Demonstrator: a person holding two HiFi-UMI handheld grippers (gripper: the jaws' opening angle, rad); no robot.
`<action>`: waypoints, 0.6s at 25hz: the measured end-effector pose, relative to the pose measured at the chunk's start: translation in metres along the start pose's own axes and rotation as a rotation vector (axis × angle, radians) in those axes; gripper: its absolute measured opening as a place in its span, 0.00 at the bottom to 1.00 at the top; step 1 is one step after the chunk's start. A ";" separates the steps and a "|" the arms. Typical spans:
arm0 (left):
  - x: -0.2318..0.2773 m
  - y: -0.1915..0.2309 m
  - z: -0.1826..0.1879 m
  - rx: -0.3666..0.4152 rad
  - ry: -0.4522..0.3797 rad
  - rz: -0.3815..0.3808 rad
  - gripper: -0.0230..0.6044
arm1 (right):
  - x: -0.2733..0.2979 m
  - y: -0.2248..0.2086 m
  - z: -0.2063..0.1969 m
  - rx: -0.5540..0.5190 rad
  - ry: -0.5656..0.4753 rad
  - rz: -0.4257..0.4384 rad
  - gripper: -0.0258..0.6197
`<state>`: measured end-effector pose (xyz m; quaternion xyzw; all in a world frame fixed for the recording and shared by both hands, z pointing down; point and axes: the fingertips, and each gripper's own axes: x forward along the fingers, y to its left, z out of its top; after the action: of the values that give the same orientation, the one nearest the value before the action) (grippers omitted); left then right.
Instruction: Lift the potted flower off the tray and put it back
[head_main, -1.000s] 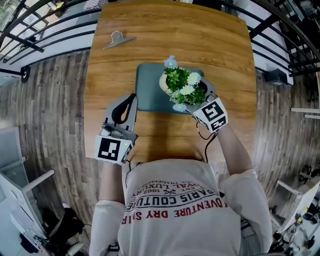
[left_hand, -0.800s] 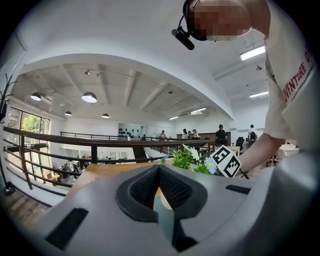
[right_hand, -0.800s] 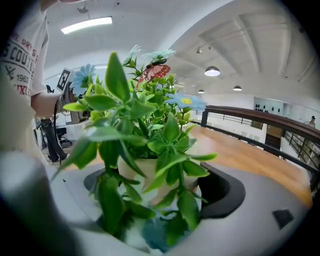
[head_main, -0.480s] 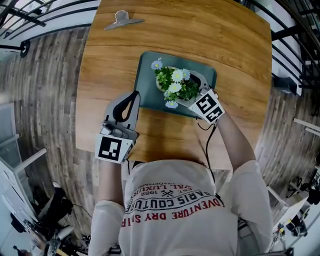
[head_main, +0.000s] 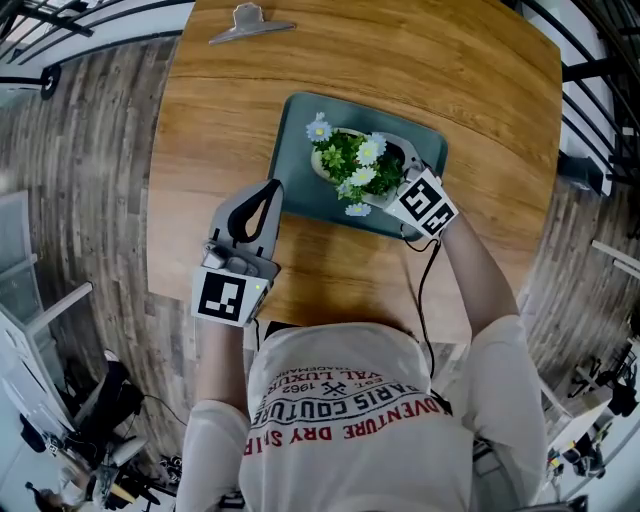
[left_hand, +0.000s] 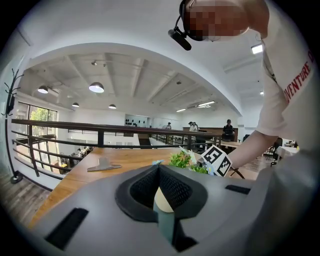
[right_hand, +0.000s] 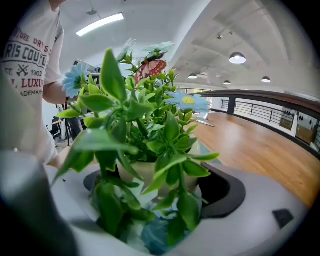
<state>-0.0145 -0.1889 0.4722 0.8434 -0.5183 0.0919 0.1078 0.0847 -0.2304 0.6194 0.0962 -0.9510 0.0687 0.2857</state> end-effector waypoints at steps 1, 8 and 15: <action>0.001 0.001 -0.002 0.004 0.004 0.001 0.06 | 0.000 0.000 -0.001 0.007 -0.004 0.004 0.77; 0.003 0.004 -0.008 0.005 0.027 -0.005 0.06 | 0.003 -0.001 0.000 0.024 -0.003 0.009 0.77; 0.003 -0.005 -0.001 0.017 0.037 -0.026 0.06 | -0.015 -0.007 0.008 0.040 -0.008 -0.075 0.78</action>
<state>-0.0094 -0.1888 0.4735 0.8491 -0.5045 0.1105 0.1112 0.0941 -0.2367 0.6053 0.1376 -0.9463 0.0767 0.2824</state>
